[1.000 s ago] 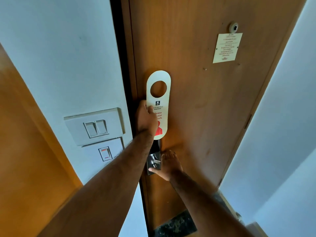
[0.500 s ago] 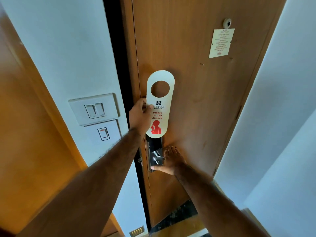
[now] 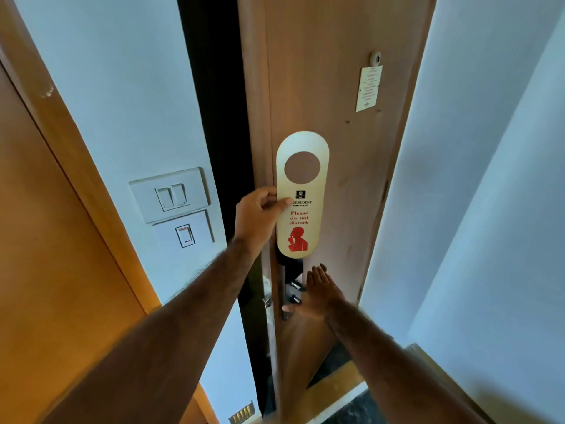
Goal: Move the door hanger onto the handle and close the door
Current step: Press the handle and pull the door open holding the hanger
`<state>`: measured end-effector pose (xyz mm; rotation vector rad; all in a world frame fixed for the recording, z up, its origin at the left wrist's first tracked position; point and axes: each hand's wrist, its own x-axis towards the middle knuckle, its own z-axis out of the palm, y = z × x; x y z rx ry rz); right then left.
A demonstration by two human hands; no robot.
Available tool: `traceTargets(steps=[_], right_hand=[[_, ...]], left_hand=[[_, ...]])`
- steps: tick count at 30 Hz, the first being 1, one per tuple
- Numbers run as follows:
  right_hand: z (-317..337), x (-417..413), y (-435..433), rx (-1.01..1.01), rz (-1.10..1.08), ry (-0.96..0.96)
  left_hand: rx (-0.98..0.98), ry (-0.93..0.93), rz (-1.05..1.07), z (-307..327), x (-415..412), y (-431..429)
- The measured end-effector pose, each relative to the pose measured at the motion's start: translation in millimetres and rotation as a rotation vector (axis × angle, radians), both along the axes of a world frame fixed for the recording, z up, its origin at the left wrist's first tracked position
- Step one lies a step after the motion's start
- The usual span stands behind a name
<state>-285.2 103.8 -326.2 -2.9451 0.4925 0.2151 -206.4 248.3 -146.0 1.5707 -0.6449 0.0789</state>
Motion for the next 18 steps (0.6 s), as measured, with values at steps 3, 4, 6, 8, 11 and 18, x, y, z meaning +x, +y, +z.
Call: traceTargets(steps=[3, 4, 6, 8, 11, 18], right_hand=[[-1, -24, 5, 0.054, -0.043, -0.018], [-1, -32, 7, 0.079, -0.049, -0.023], [-2, -50, 7, 0.116, -0.050, -0.028], [0, -69, 8, 0.130, -0.049, -0.024], [5, -95, 4, 0.116, -0.026, 0.001], [10, -153, 9, -0.123, 0.139, -0.303]], left_hand=[[-0.026, -0.011, -0.070, 8, -12, 8], [-0.041, -0.012, -0.097, 10, -15, 10], [-0.083, 0.002, -0.154, 16, -22, 13], [-0.114, 0.011, -0.211, 25, -29, 15], [-0.156, 0.032, -0.279, 41, -37, 14], [-0.081, 0.054, -0.462, 56, -53, 2]])
